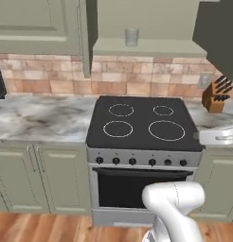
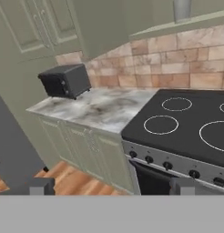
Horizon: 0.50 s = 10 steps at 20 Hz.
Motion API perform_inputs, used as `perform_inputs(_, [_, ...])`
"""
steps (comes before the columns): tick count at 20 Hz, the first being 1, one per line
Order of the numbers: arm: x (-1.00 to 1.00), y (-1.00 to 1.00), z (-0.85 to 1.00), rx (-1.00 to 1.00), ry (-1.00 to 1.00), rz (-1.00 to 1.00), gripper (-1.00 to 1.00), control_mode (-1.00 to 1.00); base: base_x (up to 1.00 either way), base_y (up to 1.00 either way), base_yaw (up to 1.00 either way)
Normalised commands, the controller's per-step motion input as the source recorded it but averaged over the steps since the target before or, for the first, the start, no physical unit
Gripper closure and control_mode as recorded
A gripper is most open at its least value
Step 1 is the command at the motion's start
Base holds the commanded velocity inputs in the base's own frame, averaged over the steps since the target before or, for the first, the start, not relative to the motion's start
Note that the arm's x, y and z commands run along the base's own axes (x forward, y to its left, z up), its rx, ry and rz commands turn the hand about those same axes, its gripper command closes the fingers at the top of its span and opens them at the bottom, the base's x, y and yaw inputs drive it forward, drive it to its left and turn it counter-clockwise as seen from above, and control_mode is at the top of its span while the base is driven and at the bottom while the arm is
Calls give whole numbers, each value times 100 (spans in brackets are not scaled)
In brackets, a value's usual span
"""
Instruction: There is a bowl on the dining counter. Grab a lemon wedge from the fridge and place it in the bowl. Then get the liquor bottle and glass cup from the cabinet and place them next to the bowl.
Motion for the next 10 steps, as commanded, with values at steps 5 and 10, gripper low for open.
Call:
perform_inputs(5, [0,0,0,0,0,0,-100,100,77,22,-33])
perform_inputs(10, [0,0,0,0,0,0,-100,100,75,18,-34])
